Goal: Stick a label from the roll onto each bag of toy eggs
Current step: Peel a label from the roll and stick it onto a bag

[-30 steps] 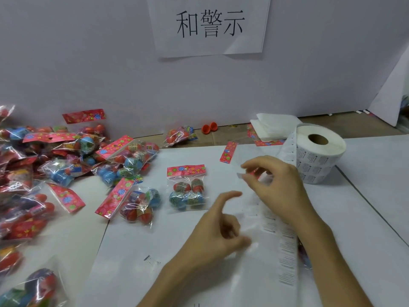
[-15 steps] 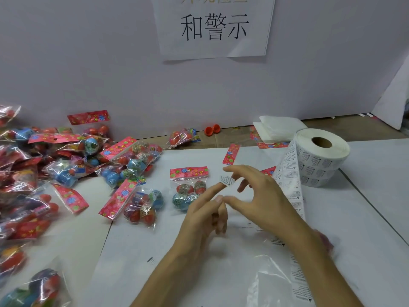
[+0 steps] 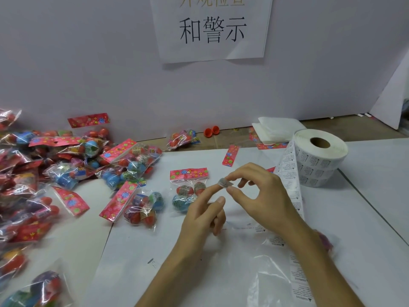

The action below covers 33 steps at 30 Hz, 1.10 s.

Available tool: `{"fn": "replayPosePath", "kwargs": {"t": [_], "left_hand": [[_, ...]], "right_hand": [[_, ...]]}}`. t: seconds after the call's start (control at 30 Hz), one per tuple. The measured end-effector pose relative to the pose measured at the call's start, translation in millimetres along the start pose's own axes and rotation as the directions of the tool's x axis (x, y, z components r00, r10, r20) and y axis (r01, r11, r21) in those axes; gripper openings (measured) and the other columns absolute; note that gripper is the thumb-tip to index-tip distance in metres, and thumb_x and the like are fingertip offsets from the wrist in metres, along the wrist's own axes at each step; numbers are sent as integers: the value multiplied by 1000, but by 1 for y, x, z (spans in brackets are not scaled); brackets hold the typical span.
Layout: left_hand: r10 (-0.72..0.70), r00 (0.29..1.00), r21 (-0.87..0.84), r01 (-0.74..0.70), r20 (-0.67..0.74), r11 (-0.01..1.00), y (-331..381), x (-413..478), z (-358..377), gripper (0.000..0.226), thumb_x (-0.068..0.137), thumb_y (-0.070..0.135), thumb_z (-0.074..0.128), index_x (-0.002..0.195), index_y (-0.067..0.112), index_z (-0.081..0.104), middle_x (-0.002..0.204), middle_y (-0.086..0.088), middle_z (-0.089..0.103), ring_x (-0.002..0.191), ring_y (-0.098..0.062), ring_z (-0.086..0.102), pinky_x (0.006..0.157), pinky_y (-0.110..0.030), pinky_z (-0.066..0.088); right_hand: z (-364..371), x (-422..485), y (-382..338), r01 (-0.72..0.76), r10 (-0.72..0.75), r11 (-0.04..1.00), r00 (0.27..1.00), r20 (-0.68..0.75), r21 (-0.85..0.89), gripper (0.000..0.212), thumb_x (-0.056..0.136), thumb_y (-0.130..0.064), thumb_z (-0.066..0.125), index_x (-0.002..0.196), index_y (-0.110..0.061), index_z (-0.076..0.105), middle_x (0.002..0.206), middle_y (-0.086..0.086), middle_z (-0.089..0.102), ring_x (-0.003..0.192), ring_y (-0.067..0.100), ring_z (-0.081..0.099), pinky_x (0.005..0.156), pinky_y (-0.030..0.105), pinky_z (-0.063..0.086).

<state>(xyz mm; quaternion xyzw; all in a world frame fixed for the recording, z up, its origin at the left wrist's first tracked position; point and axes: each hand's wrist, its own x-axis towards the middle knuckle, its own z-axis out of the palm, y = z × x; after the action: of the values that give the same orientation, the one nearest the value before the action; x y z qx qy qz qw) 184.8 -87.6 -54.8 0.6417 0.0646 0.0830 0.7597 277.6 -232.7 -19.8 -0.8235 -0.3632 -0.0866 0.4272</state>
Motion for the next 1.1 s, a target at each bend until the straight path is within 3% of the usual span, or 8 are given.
{"fn": "replayPosePath", "kwargs": {"t": [0.2, 0.3, 0.4, 0.5, 0.6, 0.7, 0.97, 1.1], "left_hand": [[8, 1000, -5, -8, -2, 1000, 2, 1, -2, 61, 80, 53, 64, 138, 35, 61, 61, -4, 46, 56, -16, 42, 57, -22, 40], [57, 990, 14, -56, -125, 998, 4, 2, -4, 51, 89, 40, 61, 140, 35, 57, 61, 0, 50, 56, -13, 45, 55, -24, 41], [247, 894, 229, -169, -374, 959, 6, 3, -15, 30, 101, 17, 61, 127, 32, 63, 65, 1, 57, 60, -9, 52, 57, -17, 46], [367, 785, 459, -120, -499, 880, 8, 7, -28, 34, 99, 8, 63, 119, 35, 61, 92, 10, 67, 85, -6, 63, 65, -10, 50], [359, 814, 599, -17, -456, 801, 7, 10, -36, 35, 97, 11, 66, 124, 32, 59, 120, 9, 61, 109, -11, 59, 81, -14, 52], [349, 855, 711, 32, -383, 702, 2, 8, -35, 41, 91, 7, 67, 127, 26, 62, 116, 7, 65, 107, -14, 61, 89, -33, 54], [297, 897, 498, -103, -326, 861, 6, 5, -25, 43, 85, -7, 73, 111, 27, 67, 105, 13, 72, 105, 0, 65, 75, -12, 52], [221, 892, 299, -103, -393, 949, 11, 7, -27, 46, 86, 0, 78, 115, 33, 63, 115, 13, 69, 105, -1, 66, 73, -13, 55]], "right_hand": [[1, -1, -2, 28, -29, 999, 999, 25, 41, 10, 86, -19, 79, 94, -22, 74, 98, -13, 65, 91, 10, 61, 77, 14, 45], [1, 0, -7, 16, -18, 992, 1000, 12, 126, 6, 87, -21, 77, 92, -22, 74, 98, -14, 66, 92, 13, 63, 75, 15, 46], [5, -1, -8, -113, 115, 956, 993, 10, 271, 26, 91, -17, 71, 113, -30, 72, 103, -16, 68, 93, 10, 65, 75, 17, 52], [15, 0, -8, -295, 264, 908, 954, 143, 297, 53, 96, -16, 66, 140, -41, 51, 106, -13, 69, 89, 2, 63, 72, 17, 51], [30, -4, -5, -404, 341, 892, 897, 283, 206, 74, 96, -24, 66, 153, -47, 25, 113, -14, 68, 87, -6, 62, 70, 7, 47], [44, -7, -4, -450, 382, 877, 865, 327, 166, 86, 93, -28, 70, 157, -46, 15, 113, -14, 66, 92, -7, 62, 67, 4, 46], [51, -4, 0, -485, 504, 801, 862, 41, 351, 60, 88, -24, 77, 135, -38, 42, 103, -10, 66, 87, 7, 71, 65, 12, 51], [48, -2, 2, -475, 541, 708, 841, 30, 522, 57, 87, -8, 77, 127, -36, 46, 102, 1, 68, 94, 20, 72, 82, 41, 62]]}}
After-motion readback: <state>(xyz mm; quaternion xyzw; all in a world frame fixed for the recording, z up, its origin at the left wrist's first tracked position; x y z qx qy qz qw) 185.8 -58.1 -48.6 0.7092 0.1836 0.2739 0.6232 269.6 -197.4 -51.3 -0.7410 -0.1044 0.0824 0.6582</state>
